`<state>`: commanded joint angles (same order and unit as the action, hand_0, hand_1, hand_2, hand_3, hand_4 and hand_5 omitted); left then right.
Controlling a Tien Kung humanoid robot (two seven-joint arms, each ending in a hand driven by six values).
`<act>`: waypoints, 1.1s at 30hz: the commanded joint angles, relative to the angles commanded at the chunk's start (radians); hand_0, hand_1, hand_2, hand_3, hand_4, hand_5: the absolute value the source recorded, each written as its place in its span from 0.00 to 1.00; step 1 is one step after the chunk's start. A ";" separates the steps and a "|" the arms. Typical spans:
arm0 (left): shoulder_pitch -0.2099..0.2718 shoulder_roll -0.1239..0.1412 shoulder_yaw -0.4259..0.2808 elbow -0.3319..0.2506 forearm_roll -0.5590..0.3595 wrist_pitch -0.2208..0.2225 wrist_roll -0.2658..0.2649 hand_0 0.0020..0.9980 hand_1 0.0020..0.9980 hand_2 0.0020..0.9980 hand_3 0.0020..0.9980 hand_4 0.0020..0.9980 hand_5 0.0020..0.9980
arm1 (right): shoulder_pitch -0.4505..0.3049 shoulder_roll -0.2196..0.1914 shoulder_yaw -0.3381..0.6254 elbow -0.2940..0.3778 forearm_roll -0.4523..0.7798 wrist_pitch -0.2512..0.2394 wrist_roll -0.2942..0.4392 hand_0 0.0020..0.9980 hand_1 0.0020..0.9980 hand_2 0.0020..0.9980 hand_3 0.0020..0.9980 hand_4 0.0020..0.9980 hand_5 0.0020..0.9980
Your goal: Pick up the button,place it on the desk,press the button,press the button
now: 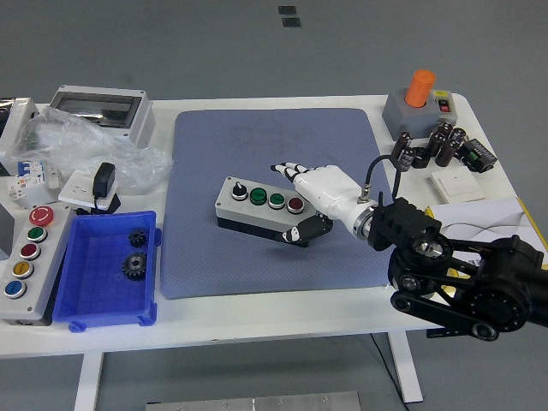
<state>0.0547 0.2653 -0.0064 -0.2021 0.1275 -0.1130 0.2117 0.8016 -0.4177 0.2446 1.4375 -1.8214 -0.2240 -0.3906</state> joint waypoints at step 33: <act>-0.004 0.000 -0.016 -0.001 0.019 0.004 -0.007 0.67 0.68 0.64 0.64 0.74 0.38 | 0.003 0.049 -0.031 -0.200 -0.148 -0.031 -0.036 0.64 0.72 1.00 1.00 1.00 0.49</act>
<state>0.0506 0.2649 -0.0224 -0.2033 0.1468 -0.1092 0.2045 0.8045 -0.3687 0.2132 1.2378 -1.9690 -0.2549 -0.4268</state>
